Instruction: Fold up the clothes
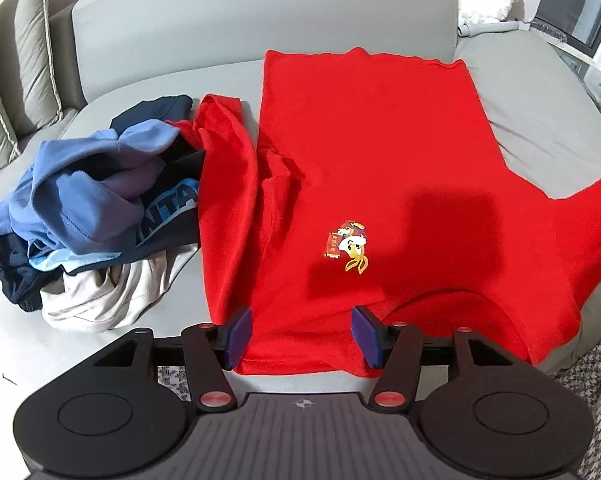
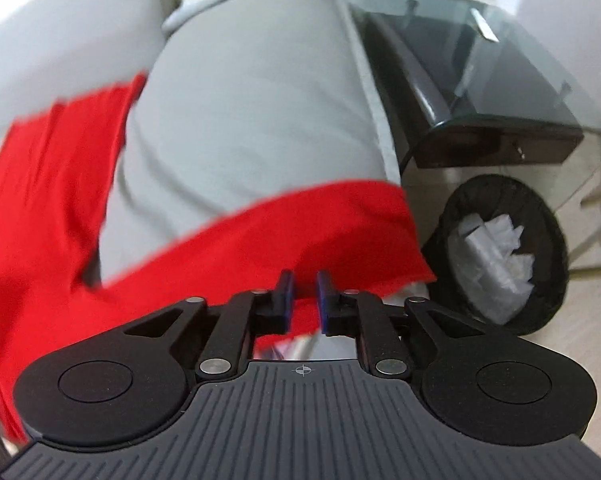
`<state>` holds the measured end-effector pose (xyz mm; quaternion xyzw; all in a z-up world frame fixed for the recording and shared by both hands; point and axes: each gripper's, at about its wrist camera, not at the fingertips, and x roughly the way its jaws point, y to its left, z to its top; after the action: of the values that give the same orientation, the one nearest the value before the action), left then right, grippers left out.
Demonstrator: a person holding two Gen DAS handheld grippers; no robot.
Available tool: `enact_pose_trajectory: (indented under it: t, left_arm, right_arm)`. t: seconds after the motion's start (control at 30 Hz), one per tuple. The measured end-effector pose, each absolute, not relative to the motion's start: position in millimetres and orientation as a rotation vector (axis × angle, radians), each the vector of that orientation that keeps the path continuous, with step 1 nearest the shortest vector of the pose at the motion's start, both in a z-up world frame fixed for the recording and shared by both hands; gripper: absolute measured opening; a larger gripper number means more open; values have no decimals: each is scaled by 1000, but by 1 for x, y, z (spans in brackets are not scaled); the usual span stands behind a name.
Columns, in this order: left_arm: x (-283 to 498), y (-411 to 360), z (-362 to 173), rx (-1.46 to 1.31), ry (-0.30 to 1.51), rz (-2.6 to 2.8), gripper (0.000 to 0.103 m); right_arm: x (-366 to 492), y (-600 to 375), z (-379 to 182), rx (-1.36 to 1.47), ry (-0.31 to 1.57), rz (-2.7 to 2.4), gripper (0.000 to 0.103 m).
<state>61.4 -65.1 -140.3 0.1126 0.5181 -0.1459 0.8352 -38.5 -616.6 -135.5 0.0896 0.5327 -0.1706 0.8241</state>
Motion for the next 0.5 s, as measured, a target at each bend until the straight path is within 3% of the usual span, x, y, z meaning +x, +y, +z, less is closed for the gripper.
enact_pose_trajectory:
  t: [0.1,0.33,0.5]
  left_arm:
    - [61,-66,-144,246,1107,-321,56]
    - [54,-65,-145,230,1111,-335,56]
    - [53,-45,-130,187,1071,-288,56]
  right_arm:
    - [-58,-613,-140,121,1259,-358,18]
    - [-57,-594,-106,202,1058,-311,22]
    - [-22,-545,-123,204,1095,-202,23]
